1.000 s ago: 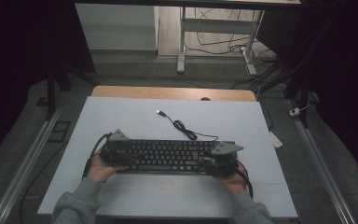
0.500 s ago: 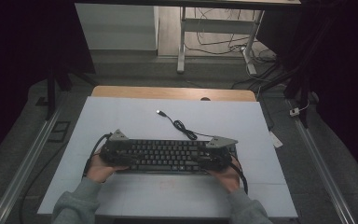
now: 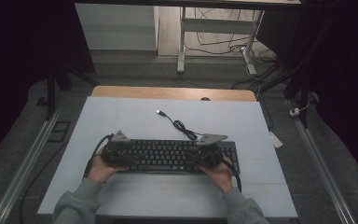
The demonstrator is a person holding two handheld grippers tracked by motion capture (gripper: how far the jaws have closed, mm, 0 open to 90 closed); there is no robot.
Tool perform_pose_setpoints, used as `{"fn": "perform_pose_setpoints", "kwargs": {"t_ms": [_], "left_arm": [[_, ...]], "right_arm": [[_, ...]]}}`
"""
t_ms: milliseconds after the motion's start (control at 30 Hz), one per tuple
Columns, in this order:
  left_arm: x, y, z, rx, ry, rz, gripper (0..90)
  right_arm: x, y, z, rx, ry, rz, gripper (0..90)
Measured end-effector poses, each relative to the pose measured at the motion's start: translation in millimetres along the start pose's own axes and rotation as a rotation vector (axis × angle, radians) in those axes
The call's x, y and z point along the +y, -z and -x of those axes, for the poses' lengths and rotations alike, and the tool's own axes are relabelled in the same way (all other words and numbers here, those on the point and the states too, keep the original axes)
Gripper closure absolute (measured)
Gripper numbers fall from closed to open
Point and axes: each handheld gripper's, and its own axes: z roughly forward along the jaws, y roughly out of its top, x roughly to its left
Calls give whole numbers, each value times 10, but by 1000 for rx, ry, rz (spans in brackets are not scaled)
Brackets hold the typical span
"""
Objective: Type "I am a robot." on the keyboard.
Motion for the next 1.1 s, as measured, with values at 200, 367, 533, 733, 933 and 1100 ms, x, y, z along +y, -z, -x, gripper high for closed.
{"fn": "perform_pose_setpoints", "kwargs": {"t_ms": [200, 367, 533, 733, 933, 1100], "left_arm": [[-5, -11, 0, 0, -3, -4, 303], [-11, -16, -6, 1, -4, -7, 303], [-15, -28, -5, 0, -7, -11, 303], [-23, -38, -12, 1, -9, -17, 301], [-33, -46, -35, 0, -3, -20, 301], [-35, -46, -39, 0, -3, -20, 301]], "right_arm": [[70, -94, -35, 14, 17, -10, 895], [131, -233, -54, 23, 32, -32, 895], [183, -373, -63, 24, 42, -46, 895], [232, -492, -58, 22, 39, -54, 895], [237, -561, -56, 2, 39, -89, 894], [243, -586, -60, 6, 39, -86, 894]]}}
